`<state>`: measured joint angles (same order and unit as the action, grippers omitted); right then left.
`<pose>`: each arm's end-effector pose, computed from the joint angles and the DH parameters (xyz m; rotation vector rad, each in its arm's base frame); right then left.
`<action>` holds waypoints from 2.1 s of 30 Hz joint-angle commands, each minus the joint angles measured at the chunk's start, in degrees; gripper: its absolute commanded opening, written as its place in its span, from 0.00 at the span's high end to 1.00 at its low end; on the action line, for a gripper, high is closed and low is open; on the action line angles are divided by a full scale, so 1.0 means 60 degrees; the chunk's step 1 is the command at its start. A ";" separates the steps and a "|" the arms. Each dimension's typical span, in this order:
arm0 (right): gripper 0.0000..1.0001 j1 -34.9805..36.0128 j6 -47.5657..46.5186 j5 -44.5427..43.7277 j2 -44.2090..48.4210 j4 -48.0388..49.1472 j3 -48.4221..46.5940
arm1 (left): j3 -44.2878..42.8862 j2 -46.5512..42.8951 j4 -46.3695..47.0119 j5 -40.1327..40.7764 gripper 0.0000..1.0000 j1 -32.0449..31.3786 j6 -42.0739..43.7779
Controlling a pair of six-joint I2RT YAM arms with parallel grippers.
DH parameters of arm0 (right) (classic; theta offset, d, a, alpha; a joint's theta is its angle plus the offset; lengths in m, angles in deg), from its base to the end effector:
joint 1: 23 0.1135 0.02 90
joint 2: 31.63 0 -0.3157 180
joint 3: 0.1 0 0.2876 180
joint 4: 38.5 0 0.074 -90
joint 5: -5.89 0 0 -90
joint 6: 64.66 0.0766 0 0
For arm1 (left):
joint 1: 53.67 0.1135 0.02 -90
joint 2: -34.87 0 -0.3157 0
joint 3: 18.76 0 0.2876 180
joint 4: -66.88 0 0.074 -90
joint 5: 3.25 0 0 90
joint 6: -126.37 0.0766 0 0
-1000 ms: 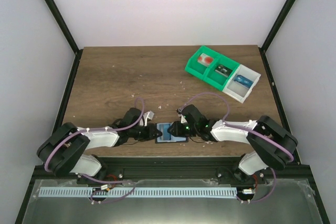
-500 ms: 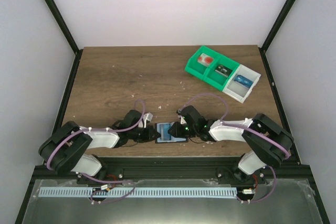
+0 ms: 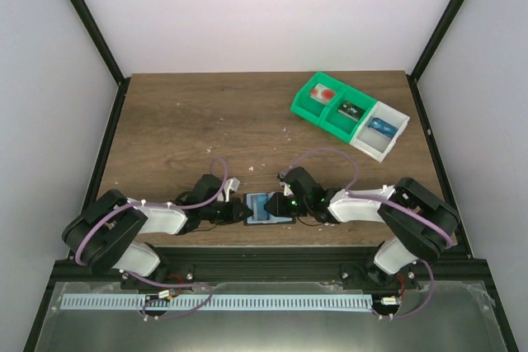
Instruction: Take the credit cards out of the card holder
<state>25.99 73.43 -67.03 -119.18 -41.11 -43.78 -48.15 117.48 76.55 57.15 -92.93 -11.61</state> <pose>0.1899 0.2526 0.1228 -0.1800 2.6531 1.0580 0.1723 -0.1897 0.0994 0.0965 2.6200 -1.2695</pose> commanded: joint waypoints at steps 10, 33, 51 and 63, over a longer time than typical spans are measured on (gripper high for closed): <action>0.82 0.0024 0.0075 0.0281 -0.0167 0.0709 0.0317 | 0.0238 0.0228 -0.0164 0.0092 1.00 -0.0052 0.0038; 1.00 -0.0667 0.0482 0.1308 0.0240 0.2268 0.1422 | 0.0222 0.0497 -0.0180 0.0129 1.00 -0.0068 0.0103; 1.00 -0.1104 0.0540 0.1807 0.0416 0.2452 0.1725 | 0.0200 0.0331 -0.0533 0.0384 1.00 -0.0076 0.0209; 1.00 -0.1266 0.0131 0.1176 0.1775 0.0728 0.1782 | -0.0037 0.0265 -0.0772 0.0525 1.00 -0.0075 0.0204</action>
<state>19.04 76.38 -56.21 -113.10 -29.90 -33.37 -48.39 118.90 78.12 56.93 -93.22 -11.37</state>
